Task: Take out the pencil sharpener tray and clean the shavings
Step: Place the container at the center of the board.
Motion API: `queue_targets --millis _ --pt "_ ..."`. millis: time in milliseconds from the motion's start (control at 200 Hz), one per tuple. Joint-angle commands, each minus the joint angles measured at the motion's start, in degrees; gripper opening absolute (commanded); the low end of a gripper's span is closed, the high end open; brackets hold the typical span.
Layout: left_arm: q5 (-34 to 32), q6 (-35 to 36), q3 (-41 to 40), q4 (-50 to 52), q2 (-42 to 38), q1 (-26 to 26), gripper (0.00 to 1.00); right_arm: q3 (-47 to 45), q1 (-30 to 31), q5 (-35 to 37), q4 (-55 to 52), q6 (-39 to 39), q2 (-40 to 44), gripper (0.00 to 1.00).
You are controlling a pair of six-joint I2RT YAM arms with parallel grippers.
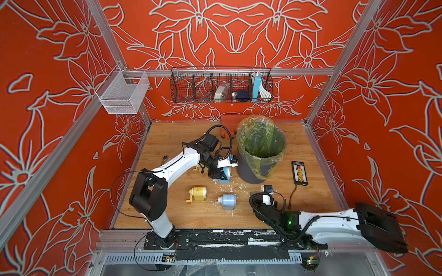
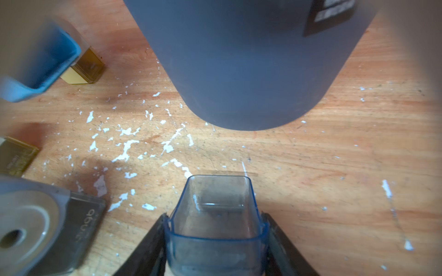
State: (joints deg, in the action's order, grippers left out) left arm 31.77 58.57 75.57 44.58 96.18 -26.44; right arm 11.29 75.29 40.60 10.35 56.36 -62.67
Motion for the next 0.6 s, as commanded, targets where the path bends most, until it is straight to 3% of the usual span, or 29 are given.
queue_targets --millis 0,80,175,285,595 --pt "-1.6 2.1 2.2 -1.0 1.4 0.4 0.0 -0.4 -0.1 0.1 3.3 2.1 0.3 0.41" --pt "-3.0 2.5 2.4 -1.8 2.3 0.4 0.0 -1.9 -0.2 0.4 3.0 3.2 2.6 0.49" --pt "-4.2 2.6 2.0 -2.7 3.1 0.4 0.0 -3.3 -0.4 0.9 1.4 4.5 5.9 0.68" --pt "-4.6 2.4 1.9 -3.2 4.1 0.4 0.0 -3.9 -0.3 0.5 0.0 4.6 8.3 0.84" --pt "-7.3 2.4 1.9 -5.2 5.8 0.4 0.0 -2.4 -0.4 1.3 -3.6 5.8 8.2 0.89"
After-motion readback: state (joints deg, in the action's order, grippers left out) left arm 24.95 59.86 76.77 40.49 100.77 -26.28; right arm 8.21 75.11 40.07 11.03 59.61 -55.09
